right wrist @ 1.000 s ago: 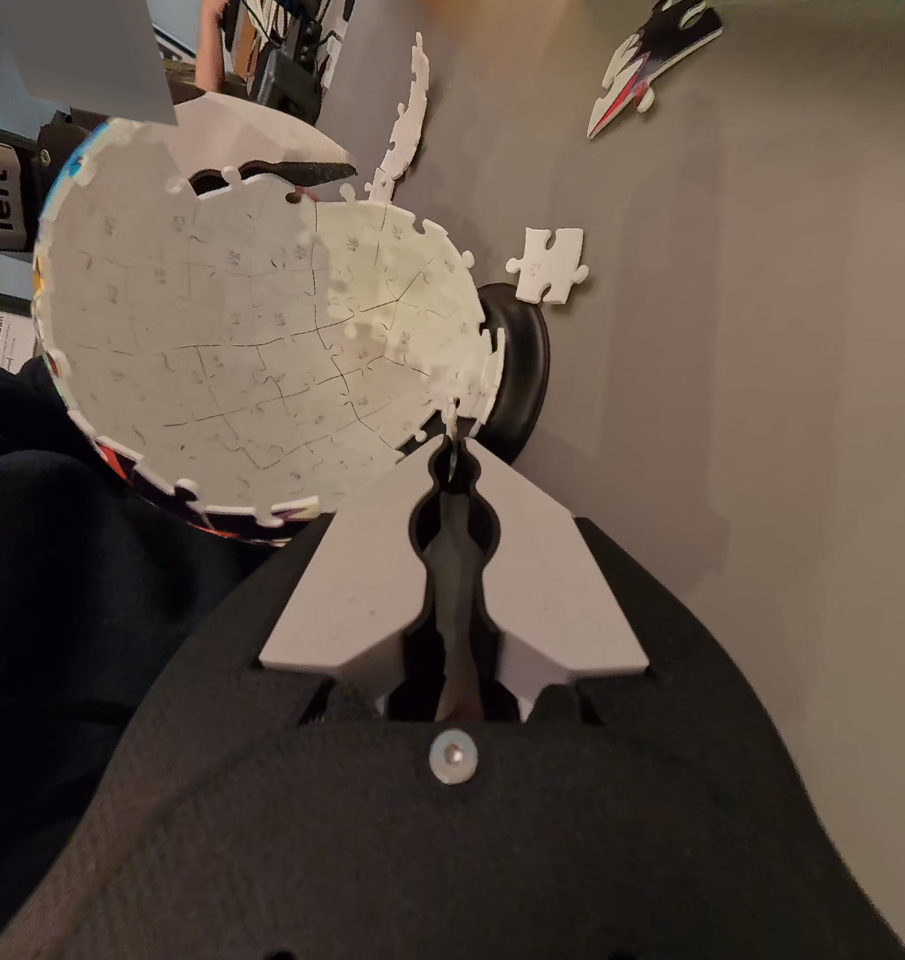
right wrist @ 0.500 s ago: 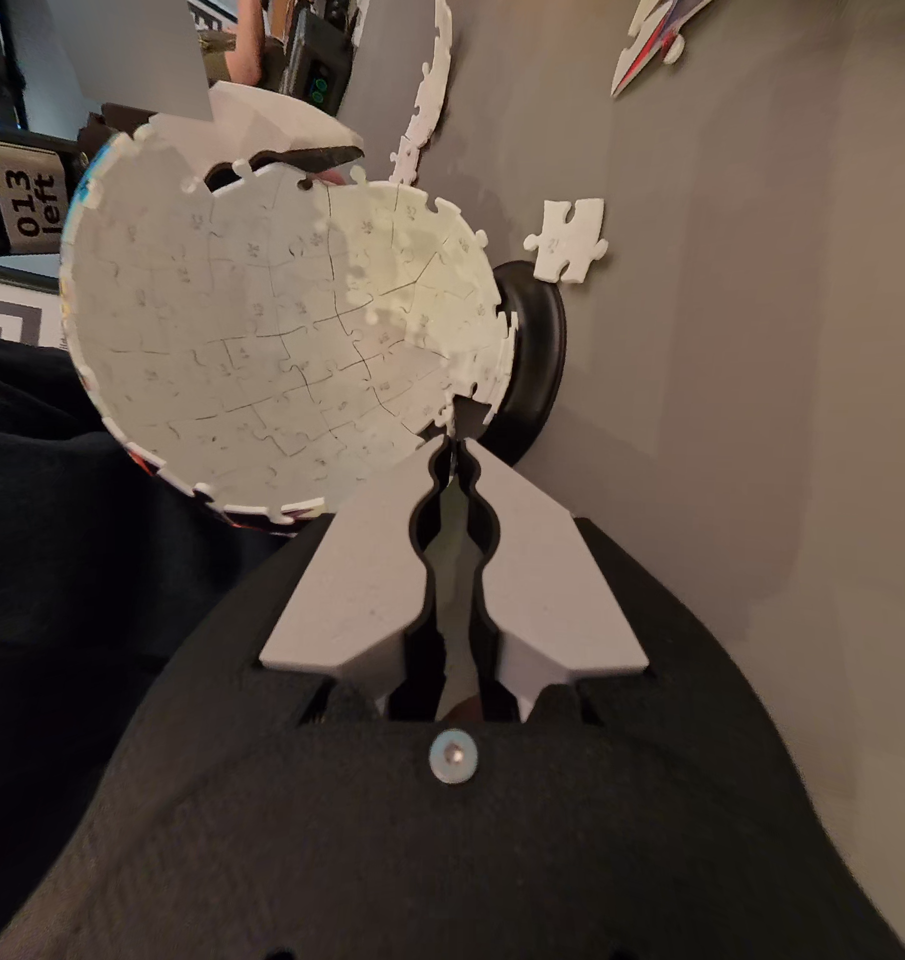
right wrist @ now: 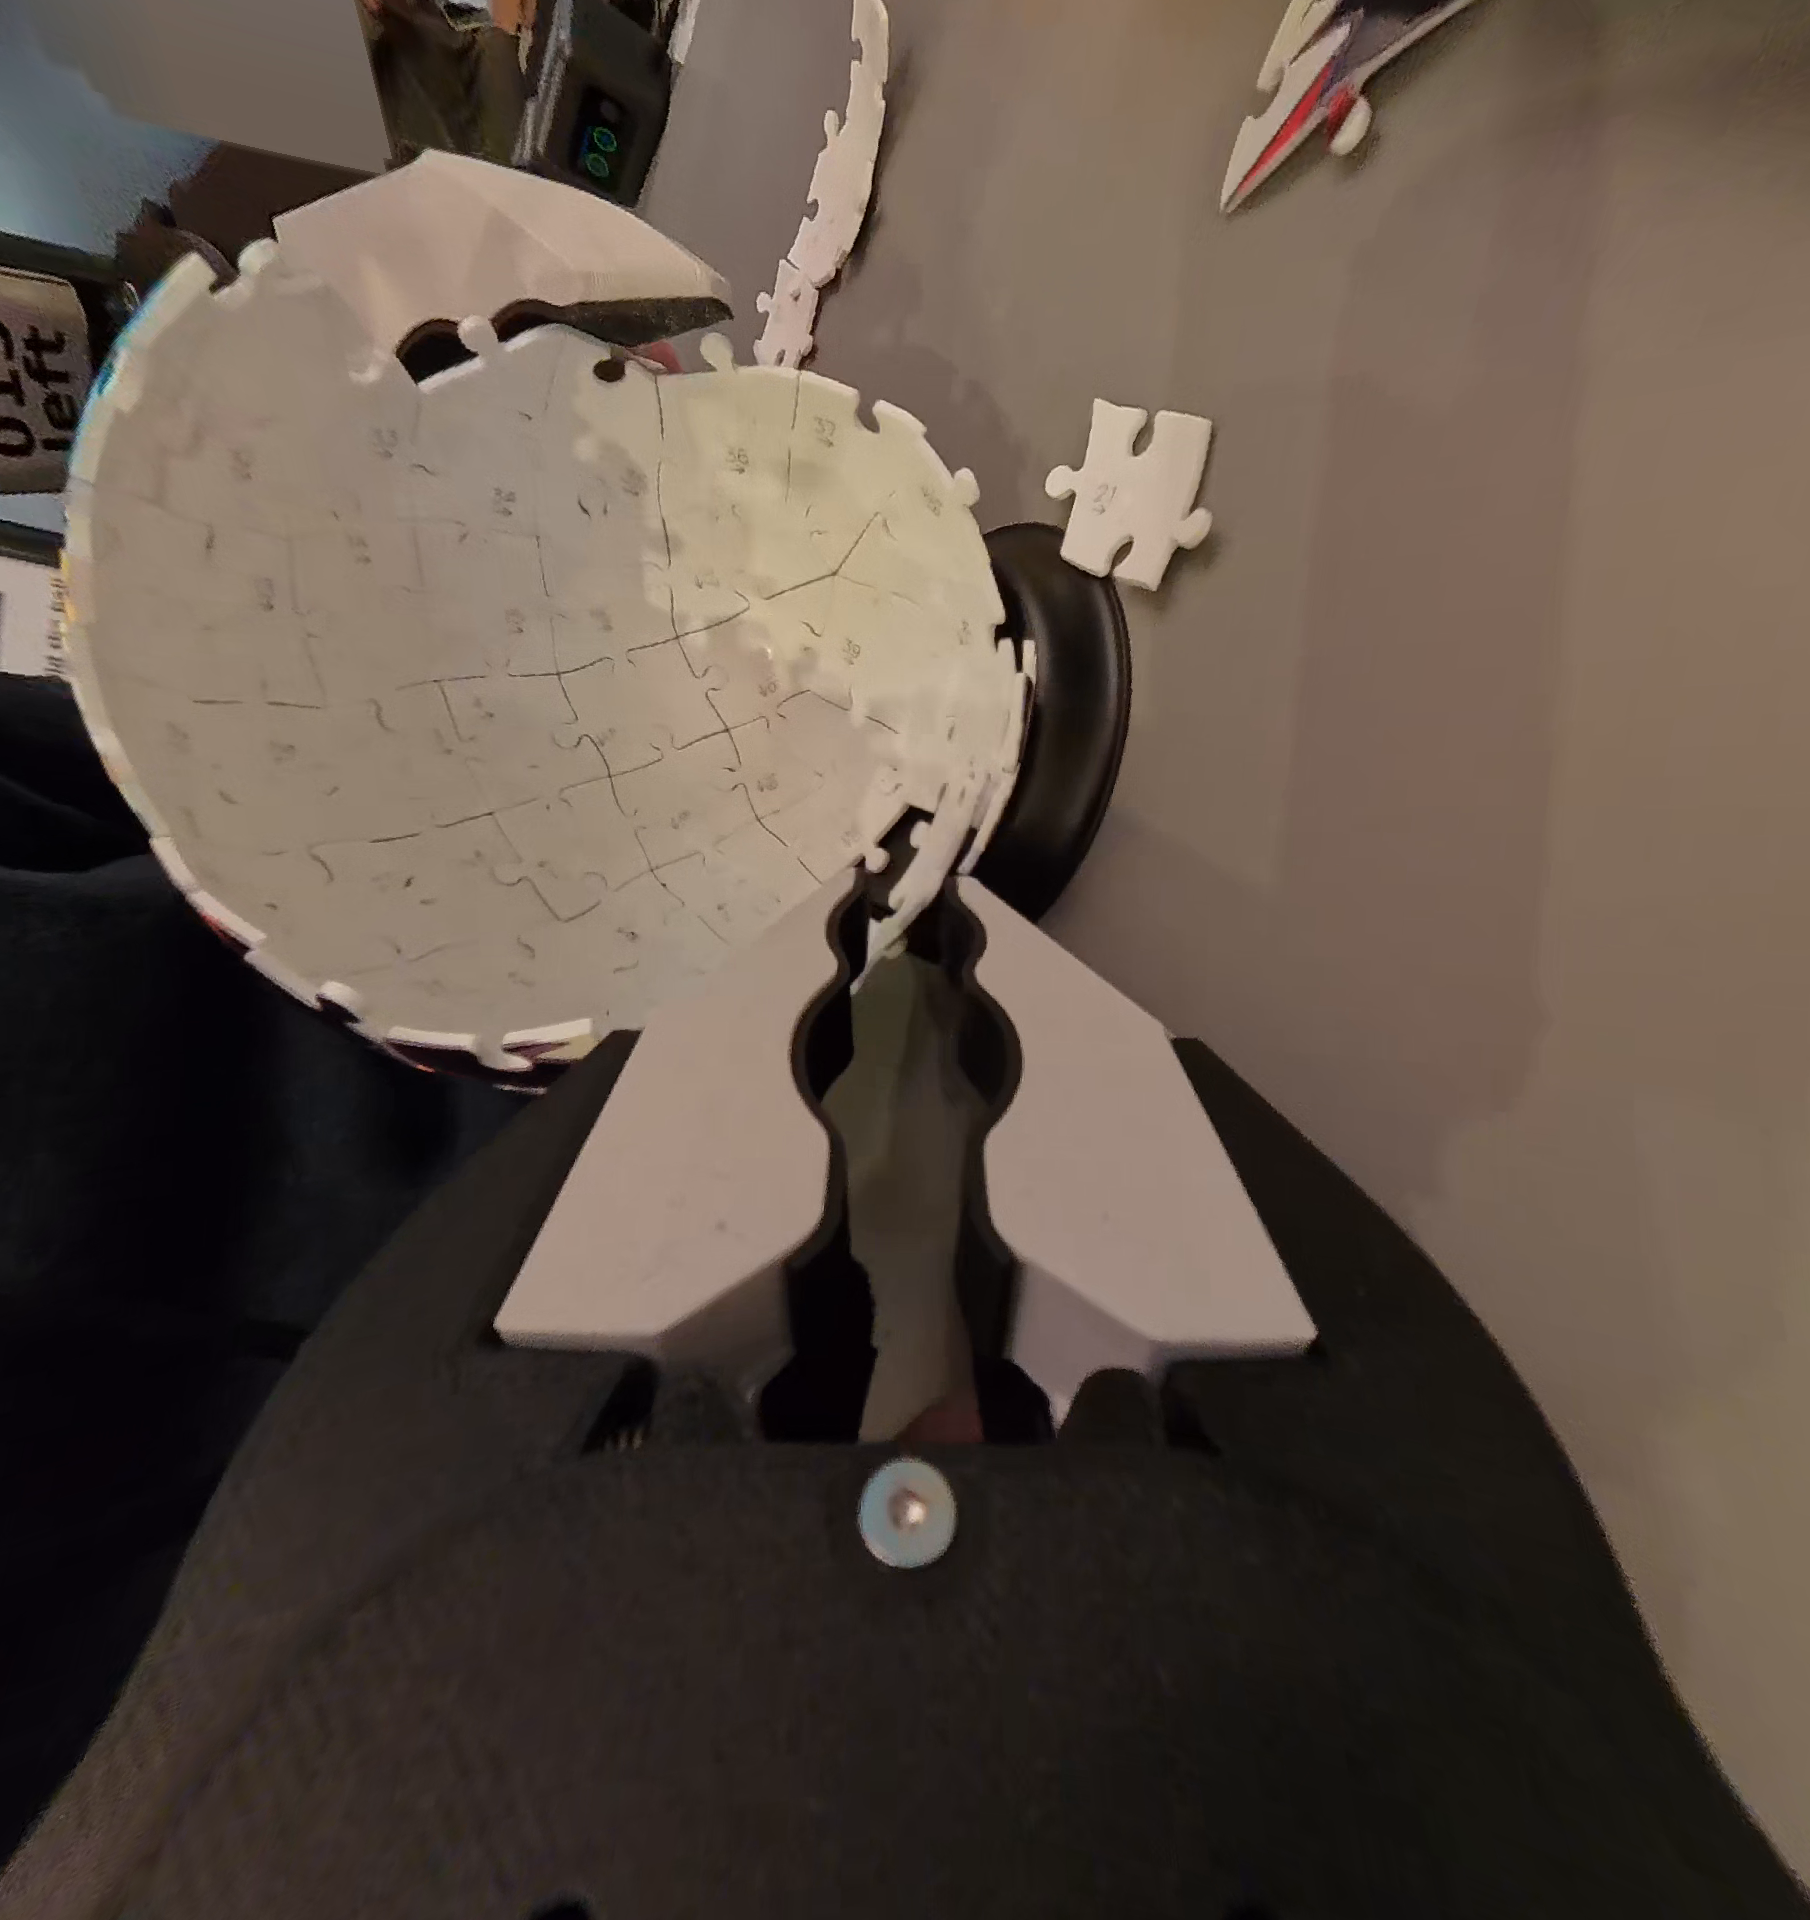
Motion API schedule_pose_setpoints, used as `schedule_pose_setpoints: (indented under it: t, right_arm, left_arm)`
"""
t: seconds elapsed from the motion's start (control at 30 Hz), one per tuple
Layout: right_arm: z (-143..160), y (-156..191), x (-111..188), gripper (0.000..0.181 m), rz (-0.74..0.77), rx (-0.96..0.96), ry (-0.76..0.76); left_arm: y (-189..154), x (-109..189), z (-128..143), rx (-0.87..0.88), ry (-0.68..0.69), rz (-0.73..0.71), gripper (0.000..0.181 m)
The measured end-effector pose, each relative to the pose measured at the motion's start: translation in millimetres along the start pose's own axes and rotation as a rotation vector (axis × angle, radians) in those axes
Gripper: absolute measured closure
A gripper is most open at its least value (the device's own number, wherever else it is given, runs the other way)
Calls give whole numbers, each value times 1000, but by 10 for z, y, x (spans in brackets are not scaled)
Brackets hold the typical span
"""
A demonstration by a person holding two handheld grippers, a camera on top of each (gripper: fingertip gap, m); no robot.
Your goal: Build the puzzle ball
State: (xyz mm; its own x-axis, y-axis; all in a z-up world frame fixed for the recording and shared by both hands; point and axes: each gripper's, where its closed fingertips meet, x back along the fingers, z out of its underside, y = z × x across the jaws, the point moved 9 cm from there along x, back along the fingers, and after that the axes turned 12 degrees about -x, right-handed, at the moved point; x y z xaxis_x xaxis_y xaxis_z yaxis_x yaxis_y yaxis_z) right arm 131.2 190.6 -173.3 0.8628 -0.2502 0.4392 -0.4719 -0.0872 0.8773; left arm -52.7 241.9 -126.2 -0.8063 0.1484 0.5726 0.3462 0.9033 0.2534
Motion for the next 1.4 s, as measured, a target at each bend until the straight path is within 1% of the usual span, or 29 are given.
schedule_pose_setpoints:
  t: [0.17, 0.27, 0.43, 0.6, 0.63, 0.77, 0.9, 1.2, 1.4]
  right_arm:
    - [-4, -2, 25, 167, 9, 12, -15]
    - [12, 4, 20, 176, 7, 21, -15]
    - [-4, -2, 0, 173, 13, 25, -19]
    - [-9, -3, -29, 177, -5, 23, -18]
    - [-12, -12, -30, 180, -8, 18, -20]
    - [-17, -10, -13, 181, -37, 10, -24]
    - [-11, -17, 26, 181, -30, 7, -15]
    - [30, -57, 138, 181, -25, -39, -23]
    - [58, -85, 128, 181, -41, -98, -34]
  left_arm:
    - [-3, 7, 1, 2, -6, 0, 67]
    - [-2, 7, 0, 2, -9, 0, 68]
    - [-4, 6, -3, -3, -8, -2, 68]
    - [-3, 6, -4, -4, -11, -3, 68]
    - [-2, 5, -2, -3, -12, -5, 68]
    - [4, 4, -7, -5, -13, -6, 69]
    - [8, -3, -7, -6, -13, -7, 69]
    - [16, -7, -11, -12, -16, -9, 69]
    - [18, -16, -11, -13, -20, -11, 69]
